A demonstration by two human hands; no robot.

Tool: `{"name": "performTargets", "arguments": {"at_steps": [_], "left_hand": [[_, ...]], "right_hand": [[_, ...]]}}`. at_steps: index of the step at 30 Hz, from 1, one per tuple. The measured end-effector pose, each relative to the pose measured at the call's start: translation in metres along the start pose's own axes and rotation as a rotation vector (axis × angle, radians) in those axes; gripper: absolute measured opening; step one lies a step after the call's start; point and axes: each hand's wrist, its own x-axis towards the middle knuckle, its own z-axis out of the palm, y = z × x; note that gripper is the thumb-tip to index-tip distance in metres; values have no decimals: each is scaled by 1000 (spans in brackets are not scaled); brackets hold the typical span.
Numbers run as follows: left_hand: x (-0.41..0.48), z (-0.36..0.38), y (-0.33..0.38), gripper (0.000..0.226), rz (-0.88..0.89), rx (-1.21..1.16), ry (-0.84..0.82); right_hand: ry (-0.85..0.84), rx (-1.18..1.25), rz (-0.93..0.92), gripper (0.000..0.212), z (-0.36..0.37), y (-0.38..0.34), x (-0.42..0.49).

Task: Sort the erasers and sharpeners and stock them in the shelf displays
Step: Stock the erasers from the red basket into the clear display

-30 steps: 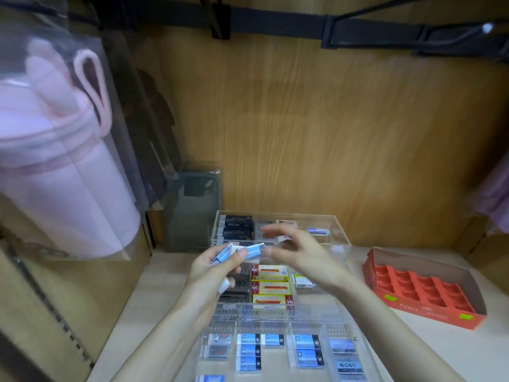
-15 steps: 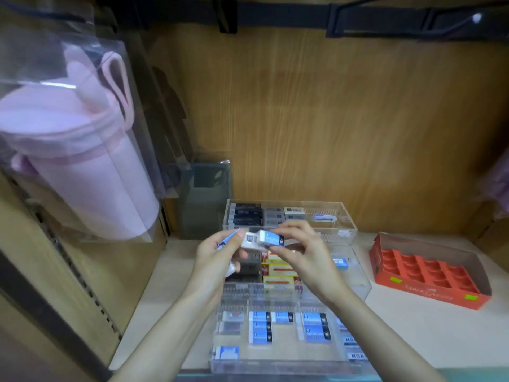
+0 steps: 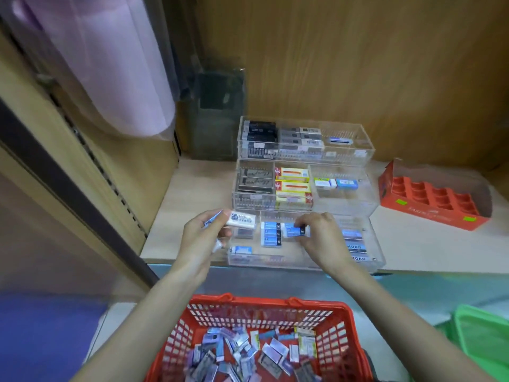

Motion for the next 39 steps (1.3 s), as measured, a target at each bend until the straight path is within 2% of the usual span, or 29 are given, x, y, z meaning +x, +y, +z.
{"name": "performTargets", "arguments": {"at_steps": [3, 6, 11, 16, 20, 22, 24, 27, 29, 33, 37, 39], "left_hand": [[3, 2, -4, 21, 13, 31, -24], [3, 5, -8, 17, -5, 32, -38], [-1, 5, -9, 12, -30, -17, -41], [-2, 2, -10, 22, -60, -40, -57], [-3, 4, -10, 32, -83, -67, -85], [-5, 7, -9, 32, -74, -81, -102], [-8, 9, -7, 28, -58, -94, -113], [-9, 11, -5, 22, -44, -115, -122], [-9, 11, -4, 17, -33, -116, -129], [-10, 11, -4, 13, 12, -89, -135], [-11, 17, -3, 15, 1, -81, -141], [-8, 25, 3, 12, 12, -90, -133]], "right_hand": [[27, -163, -8, 29, 6, 1, -1], [32, -205, -6, 30, 12, -5, -3], [-85, -335, 46, 26, 9, -13, 8], [-99, -330, 63, 17, 7, -15, 12], [-125, -370, 21, 25, 1, -20, 8], [-23, -207, -13, 28, -3, -26, 1], [84, 148, -18, 25, -8, -39, -9], [-30, 844, 128, 22, -17, -67, -21], [-105, 1118, 247, 21, -20, -76, -25], [-111, 1313, 267, 14, -17, -77, -32], [-32, 1099, 141, 23, -15, -76, -31], [7, 1098, 94, 25, -21, -75, -25]]}}
